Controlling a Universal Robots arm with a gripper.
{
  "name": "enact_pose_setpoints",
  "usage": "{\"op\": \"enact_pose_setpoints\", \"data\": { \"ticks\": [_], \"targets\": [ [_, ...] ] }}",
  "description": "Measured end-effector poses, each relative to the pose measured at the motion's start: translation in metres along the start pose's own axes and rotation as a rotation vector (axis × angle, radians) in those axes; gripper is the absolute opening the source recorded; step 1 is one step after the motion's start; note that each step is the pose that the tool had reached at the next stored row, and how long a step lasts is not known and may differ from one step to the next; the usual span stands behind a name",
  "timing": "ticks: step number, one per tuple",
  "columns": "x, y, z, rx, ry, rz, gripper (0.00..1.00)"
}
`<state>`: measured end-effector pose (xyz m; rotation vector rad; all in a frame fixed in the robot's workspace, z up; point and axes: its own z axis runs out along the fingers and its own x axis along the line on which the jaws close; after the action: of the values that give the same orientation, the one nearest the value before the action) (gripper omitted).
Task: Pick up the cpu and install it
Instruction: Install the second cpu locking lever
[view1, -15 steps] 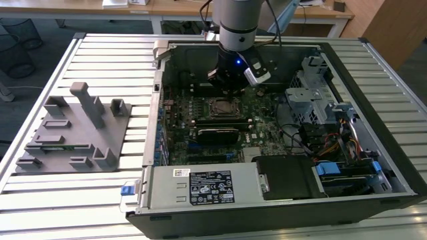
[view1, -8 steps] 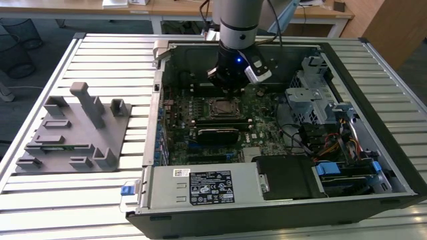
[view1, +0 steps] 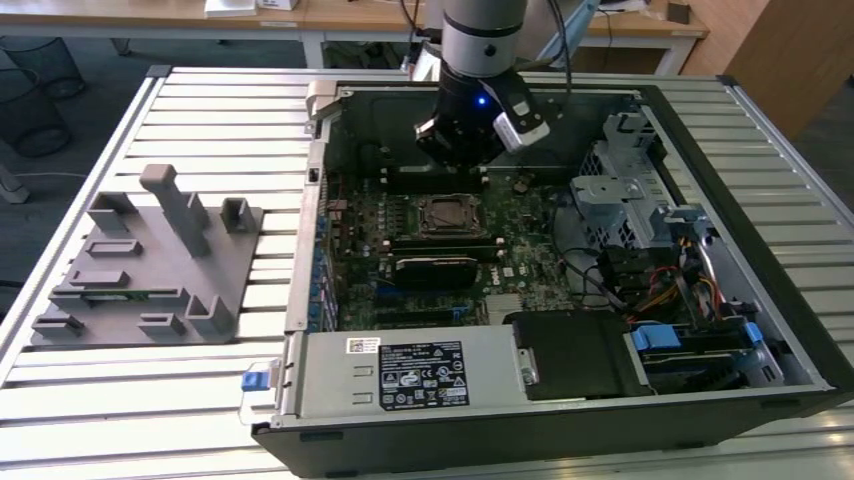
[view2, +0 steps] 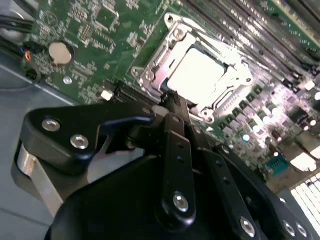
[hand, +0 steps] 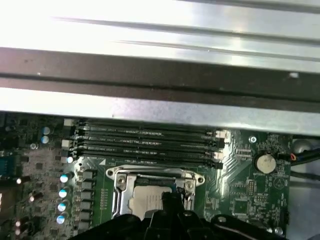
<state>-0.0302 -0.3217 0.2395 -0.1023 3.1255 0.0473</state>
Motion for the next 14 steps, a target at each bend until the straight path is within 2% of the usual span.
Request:
{"op": "enact_pose_setpoints", "data": {
  "ticks": [5,14],
  "targets": [
    [0.0004,-0.0052,0.0006,0.002,0.0005,0.0,0.11],
    [0.0018,-0.0276,0.0017,0.0021,0.0005,0.0,0.11]
  ]
}}
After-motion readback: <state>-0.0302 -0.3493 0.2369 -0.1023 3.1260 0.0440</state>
